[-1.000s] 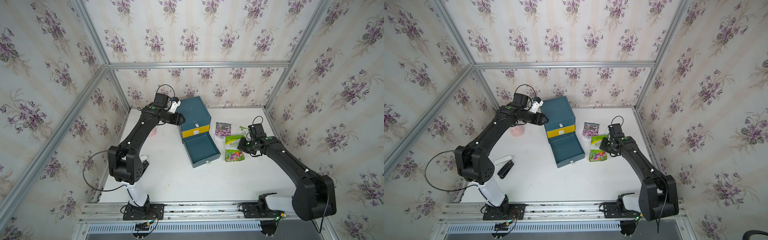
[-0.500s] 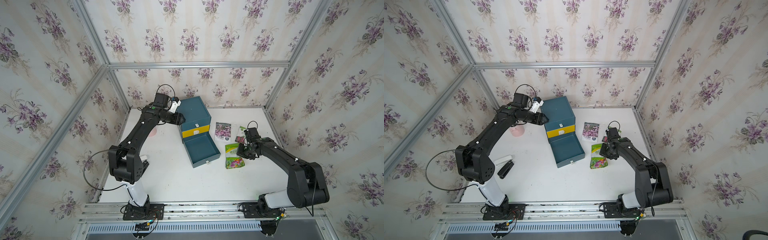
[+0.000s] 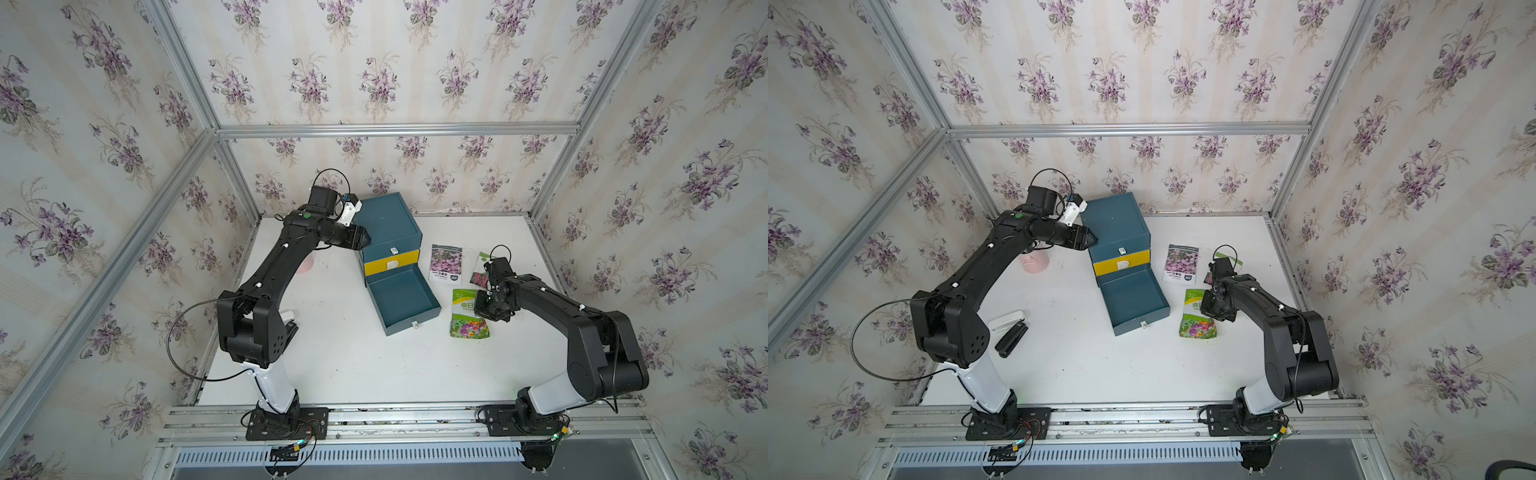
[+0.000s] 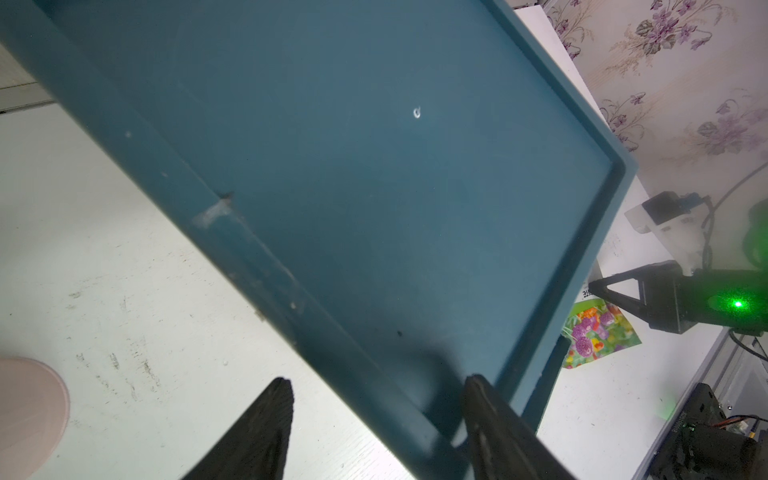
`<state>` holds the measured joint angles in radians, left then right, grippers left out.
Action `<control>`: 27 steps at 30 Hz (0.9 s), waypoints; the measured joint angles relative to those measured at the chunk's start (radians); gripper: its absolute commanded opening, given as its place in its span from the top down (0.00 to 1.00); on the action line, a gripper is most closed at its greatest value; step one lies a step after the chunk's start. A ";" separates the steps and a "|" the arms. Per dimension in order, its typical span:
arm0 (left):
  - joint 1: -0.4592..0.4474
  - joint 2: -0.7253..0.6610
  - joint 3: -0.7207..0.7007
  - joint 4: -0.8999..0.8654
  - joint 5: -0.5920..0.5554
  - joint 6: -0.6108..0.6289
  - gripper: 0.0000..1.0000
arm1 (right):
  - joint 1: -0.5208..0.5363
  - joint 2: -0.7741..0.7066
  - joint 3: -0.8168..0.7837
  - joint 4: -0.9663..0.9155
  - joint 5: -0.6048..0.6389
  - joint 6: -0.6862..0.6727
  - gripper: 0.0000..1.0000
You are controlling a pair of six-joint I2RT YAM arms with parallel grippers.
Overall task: Take the seed bags out of the drawer
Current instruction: Place the seed packet at the center of the board, then close the drawer in the storage box.
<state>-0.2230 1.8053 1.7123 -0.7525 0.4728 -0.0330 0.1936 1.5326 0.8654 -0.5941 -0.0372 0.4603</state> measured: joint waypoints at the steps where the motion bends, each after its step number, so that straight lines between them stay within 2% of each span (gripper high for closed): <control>1: 0.000 0.000 0.000 0.000 0.000 0.000 0.32 | 0.000 0.001 0.000 -0.002 0.003 0.000 0.76; 5: 0.000 0.000 0.000 0.000 0.000 0.000 0.32 | 0.000 -0.009 0.000 -0.009 0.021 -0.001 0.69; 13: 0.000 -0.001 0.000 0.000 0.000 0.000 0.32 | 0.045 -0.135 -0.039 -0.005 0.008 -0.019 0.53; 19: 0.000 -0.003 -0.001 0.000 -0.001 0.000 0.32 | 0.151 -0.230 -0.078 0.009 -0.027 -0.022 0.29; 27: 0.000 -0.005 -0.003 0.000 -0.002 0.000 0.32 | 0.328 -0.306 -0.141 0.061 -0.058 -0.006 0.16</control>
<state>-0.2230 1.8004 1.7088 -0.7521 0.4709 -0.0334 0.5217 1.2266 0.7246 -0.5327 -0.0956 0.4538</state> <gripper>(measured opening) 0.682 0.812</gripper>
